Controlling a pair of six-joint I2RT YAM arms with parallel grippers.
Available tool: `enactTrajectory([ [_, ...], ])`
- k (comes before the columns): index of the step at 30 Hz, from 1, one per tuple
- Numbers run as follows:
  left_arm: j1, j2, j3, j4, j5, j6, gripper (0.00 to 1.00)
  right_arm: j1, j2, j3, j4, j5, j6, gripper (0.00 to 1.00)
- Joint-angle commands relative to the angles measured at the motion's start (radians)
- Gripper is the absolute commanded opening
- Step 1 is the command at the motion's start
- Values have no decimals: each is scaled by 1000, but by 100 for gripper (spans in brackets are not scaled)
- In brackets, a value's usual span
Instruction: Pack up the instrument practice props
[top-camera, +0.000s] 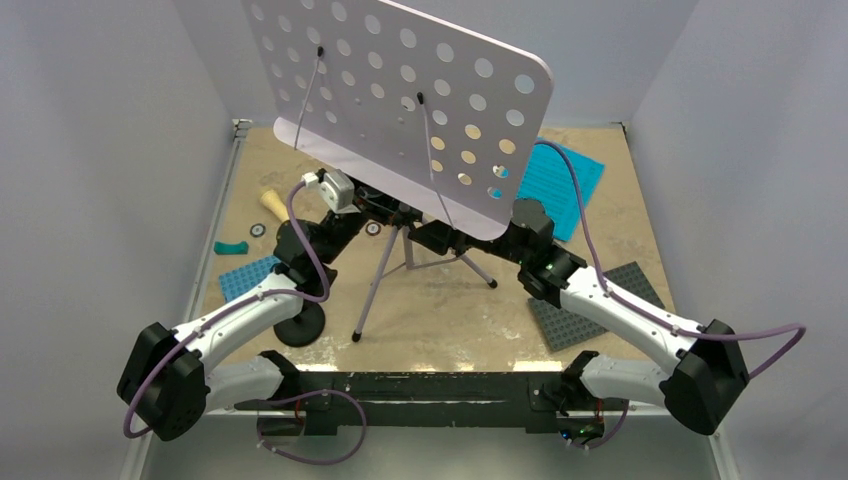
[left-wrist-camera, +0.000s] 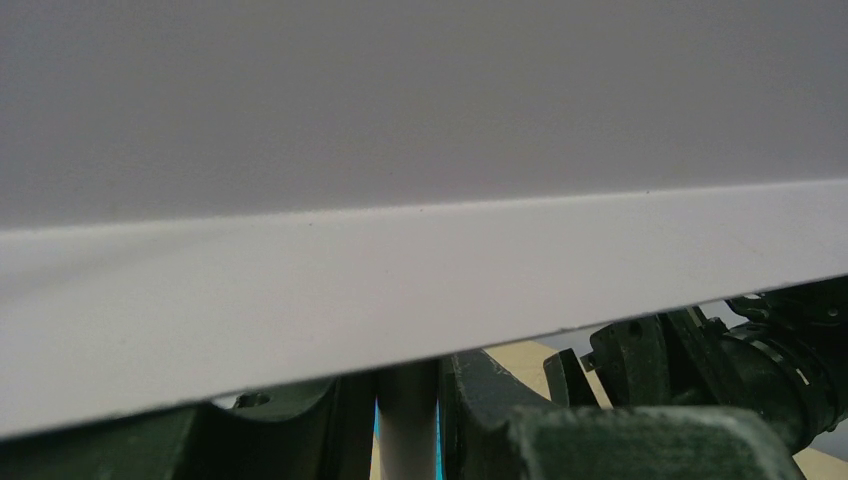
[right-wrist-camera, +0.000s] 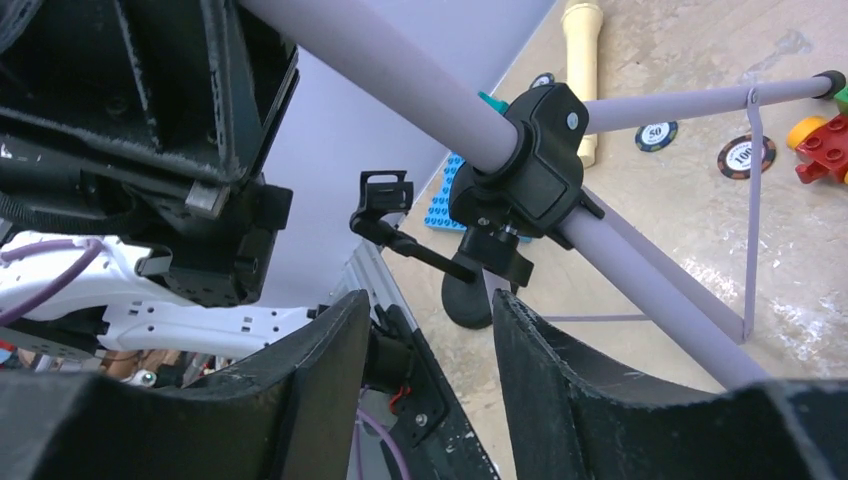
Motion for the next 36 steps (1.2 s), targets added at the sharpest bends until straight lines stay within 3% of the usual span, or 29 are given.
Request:
enactTrajectory([
  [1, -9, 12, -1, -100, -56, 63, 0, 5, 4, 87, -43, 48, -49, 50],
  [7, -21, 13, -1, -113, -59, 71, 0, 11, 35, 86, -69, 123, -207, 47],
  [18, -35, 18, 4, -125, -63, 77, 0, 35, 96, 123, -64, 153, -315, 43],
  [23, -49, 23, 10, -135, -68, 82, 0, 59, 105, 76, 57, 202, -423, 26],
  [27, -58, 24, 11, -143, -75, 88, 0, 65, 120, 49, 120, 234, -526, 18],
  [30, -63, 22, 9, -147, -78, 89, 0, 67, 122, 15, 192, 246, -606, 1],
  [36, -68, 26, 4, -147, -80, 81, 0, 84, 129, -92, 392, 322, -833, 0],
])
